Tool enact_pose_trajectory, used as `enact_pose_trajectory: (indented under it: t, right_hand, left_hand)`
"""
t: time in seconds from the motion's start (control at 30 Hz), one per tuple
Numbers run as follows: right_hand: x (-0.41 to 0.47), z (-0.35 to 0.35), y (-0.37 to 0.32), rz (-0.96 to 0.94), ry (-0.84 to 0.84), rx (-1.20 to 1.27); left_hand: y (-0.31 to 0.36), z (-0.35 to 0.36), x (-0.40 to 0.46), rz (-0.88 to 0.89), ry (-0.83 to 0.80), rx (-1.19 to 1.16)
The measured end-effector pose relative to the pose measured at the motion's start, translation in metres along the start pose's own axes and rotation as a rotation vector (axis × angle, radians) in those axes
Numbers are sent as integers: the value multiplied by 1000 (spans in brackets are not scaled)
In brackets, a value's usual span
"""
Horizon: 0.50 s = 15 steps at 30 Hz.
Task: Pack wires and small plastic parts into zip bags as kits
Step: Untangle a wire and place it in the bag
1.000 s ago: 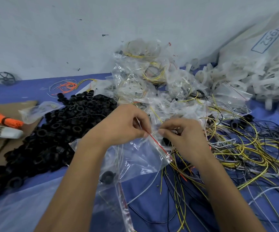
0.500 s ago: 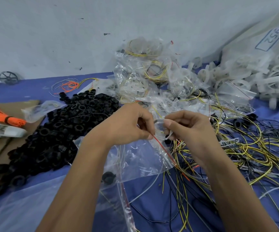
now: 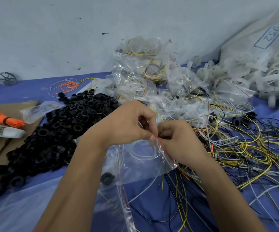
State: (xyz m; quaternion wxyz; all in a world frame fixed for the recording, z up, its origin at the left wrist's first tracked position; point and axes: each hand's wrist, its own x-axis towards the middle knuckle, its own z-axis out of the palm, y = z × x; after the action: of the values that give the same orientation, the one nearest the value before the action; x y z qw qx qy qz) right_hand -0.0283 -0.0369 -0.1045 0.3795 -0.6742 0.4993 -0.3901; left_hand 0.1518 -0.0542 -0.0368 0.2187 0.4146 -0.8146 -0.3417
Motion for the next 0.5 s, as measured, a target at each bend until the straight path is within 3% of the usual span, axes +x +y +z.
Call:
enact_pose_trajectory:
  t: [0.07, 0.17, 0.33, 0.5]
  right_hand:
    - [-4, 3, -6, 3, -104, 181]
    - [-10, 7, -8, -20, -230, 264]
    - [-14, 20, 6, -1, -131, 358]
    - [-10, 10, -2, -59, -246, 387]
  left_hand:
    - [4, 2, 0, 25, -26, -27]
    - [12, 7, 1, 93, -58, -111]
    - [20, 24, 6, 175, -89, -142]
    - [12, 17, 7, 169, -21, -180]
